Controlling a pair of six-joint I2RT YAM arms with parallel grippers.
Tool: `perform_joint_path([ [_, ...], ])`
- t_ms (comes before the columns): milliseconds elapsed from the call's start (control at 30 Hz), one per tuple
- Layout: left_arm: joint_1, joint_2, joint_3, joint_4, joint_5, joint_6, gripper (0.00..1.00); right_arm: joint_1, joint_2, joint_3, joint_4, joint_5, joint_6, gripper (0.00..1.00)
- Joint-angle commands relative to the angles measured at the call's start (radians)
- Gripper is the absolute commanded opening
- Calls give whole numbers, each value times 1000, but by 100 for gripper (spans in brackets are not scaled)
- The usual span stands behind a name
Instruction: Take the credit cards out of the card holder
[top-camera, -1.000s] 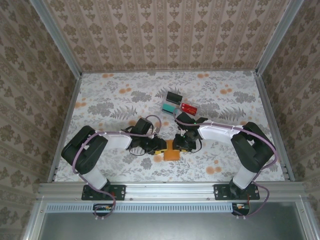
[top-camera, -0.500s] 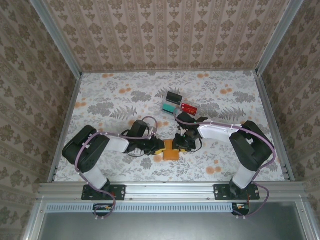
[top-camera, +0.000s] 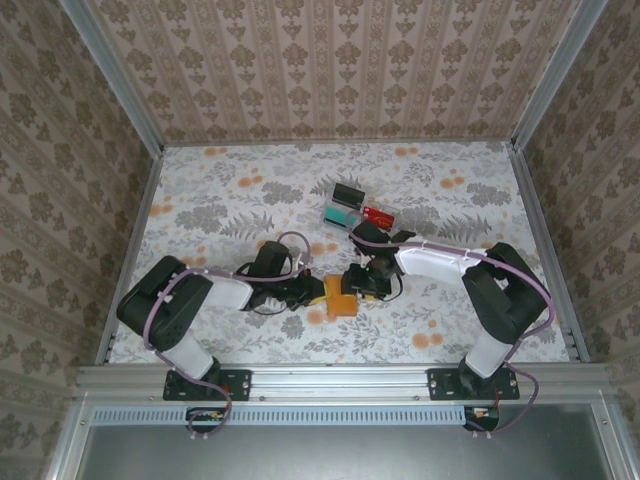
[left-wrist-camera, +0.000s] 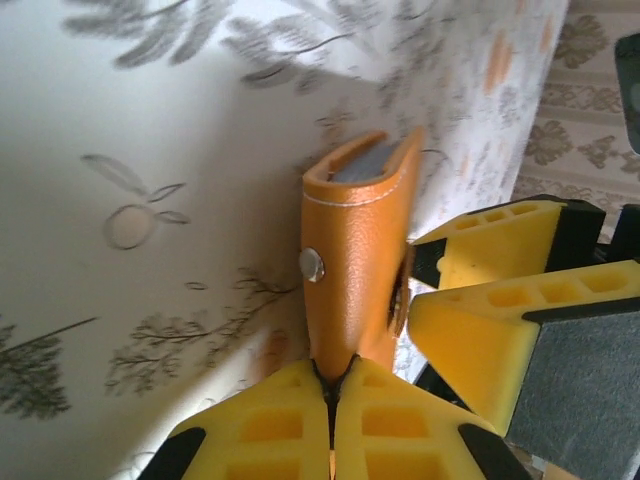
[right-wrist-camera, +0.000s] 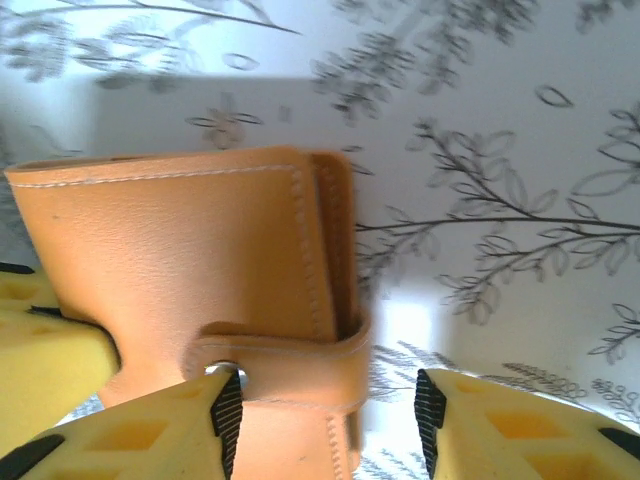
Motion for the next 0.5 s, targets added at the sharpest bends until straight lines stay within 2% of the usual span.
perform_joint_path([
  [0,11,-60,1,-24,4,56,0,25,-47,62,-3,19,-21,54],
  [133,12,-85,12,-58,-2,69,0,53,-37,106,-40,35,-22,53],
  [333,18,-105,27,-99,-10,84,0,57,-13,124,-95,110,-25,46],
  [467,15,-110,36,-100,-5,76,0,69,11,141,-107,109,-32,43],
])
